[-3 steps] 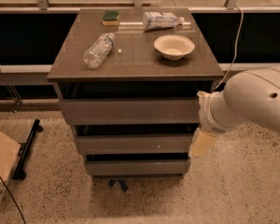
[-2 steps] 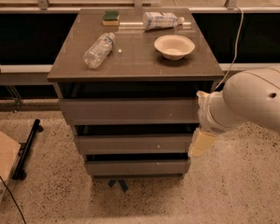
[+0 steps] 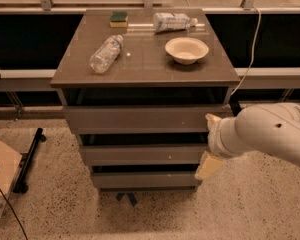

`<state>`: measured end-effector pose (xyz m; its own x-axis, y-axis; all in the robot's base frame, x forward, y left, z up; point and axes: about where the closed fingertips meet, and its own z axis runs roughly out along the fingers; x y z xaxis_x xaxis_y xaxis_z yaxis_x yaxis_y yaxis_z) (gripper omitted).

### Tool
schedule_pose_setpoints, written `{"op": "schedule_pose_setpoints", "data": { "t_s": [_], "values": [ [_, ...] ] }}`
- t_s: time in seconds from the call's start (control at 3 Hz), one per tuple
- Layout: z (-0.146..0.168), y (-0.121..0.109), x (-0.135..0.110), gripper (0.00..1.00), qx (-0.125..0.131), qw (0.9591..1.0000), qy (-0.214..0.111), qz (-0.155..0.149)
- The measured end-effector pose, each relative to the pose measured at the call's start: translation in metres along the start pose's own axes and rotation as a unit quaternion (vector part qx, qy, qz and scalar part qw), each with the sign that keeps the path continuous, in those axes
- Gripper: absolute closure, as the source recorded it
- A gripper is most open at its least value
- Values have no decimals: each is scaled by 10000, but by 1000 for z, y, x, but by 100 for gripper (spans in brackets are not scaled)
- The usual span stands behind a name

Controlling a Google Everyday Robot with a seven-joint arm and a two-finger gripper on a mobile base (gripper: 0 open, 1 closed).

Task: Open middle drawer

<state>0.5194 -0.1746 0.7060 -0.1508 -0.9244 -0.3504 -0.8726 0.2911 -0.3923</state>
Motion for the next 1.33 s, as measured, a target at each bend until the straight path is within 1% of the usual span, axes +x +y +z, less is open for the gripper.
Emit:
{"op": "schedule_pose_setpoints", "data": {
  "t_s": [0.33, 0.67, 1.0, 1.33],
  "values": [
    [33, 7, 11, 0, -105, 9997, -161, 137],
    [63, 8, 19, 0, -194, 9991, -256, 259],
    [101, 11, 33, 0, -401, 9980, -270, 396],
    [101, 11, 33, 0, -401, 9980, -270, 396]
  ]
}}
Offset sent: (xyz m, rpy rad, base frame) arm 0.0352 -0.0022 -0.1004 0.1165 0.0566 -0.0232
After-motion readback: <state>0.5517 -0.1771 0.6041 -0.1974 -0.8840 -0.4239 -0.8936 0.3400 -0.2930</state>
